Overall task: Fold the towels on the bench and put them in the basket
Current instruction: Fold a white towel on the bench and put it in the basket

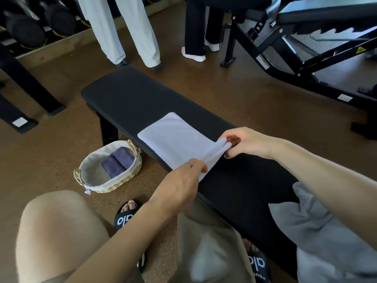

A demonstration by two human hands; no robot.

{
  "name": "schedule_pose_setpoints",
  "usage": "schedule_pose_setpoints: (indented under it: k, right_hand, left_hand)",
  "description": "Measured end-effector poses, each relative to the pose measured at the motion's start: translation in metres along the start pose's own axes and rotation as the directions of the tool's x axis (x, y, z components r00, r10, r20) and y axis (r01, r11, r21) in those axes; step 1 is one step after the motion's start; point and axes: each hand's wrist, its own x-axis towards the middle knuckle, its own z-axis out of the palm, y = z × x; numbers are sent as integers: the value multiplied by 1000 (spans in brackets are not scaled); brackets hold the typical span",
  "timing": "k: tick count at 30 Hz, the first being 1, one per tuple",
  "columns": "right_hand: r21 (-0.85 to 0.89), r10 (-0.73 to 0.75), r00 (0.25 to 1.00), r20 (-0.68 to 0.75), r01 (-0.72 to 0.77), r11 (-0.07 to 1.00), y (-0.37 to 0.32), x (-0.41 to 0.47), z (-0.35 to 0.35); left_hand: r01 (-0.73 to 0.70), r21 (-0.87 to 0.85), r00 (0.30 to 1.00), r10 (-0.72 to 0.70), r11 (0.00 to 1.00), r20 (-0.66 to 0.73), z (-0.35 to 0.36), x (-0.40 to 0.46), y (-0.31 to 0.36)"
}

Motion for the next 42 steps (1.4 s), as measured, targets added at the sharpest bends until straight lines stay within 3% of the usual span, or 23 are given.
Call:
schedule_pose_setpoints:
  k: [4, 8, 14, 18, 21, 25, 29, 32, 37, 42]
  right_hand:
    - [-128, -114, 989, -98, 101, 987, 3, 4, 8]
    - [-53, -156, 974, -166, 149, 987, 5, 4, 13]
    - [-121, -221, 969, -113, 207, 971, 8, 5, 15]
    - [-120, -173, 984, -40, 167, 979, 3, 7, 13]
    - [-145, -105, 994, 13, 106, 984, 4, 10, 8]
    - [-127, -71, 997, 12, 72, 989, 6, 15, 8]
    - [-159, -52, 998, -22, 48, 986, 9, 16, 10]
    - [-129, -24, 998, -59, 16, 991, 10, 14, 15]
    - [-76, 29, 985, -172, -43, 996, 7, 16, 23]
    - [-182, 43, 964, -263, -94, 979, 2, 21, 35]
  left_hand:
    - [42, -136, 995, -53, 990, -84, -4, 2, 1]
    - [10, -45, 993, -15, 999, -119, 1, 1, -2]
    - [-25, 118, 996, 35, 993, -83, 9, 5, -1]
    - [14, 130, 997, -4, 991, -76, 14, 1, -1]
    - [148, 17, 986, -146, 989, -85, 16, 0, 3]
    - [152, -9, 974, -151, 988, -168, 25, -8, 6]
    - [216, -253, 932, -277, 943, -234, 30, -12, 1]
    - [302, -393, 899, -397, 869, -187, 25, -7, -1]
    - [415, -449, 859, -503, 791, -92, 11, 4, -6]
    - [410, -395, 871, -482, 822, -98, 11, 7, -12]
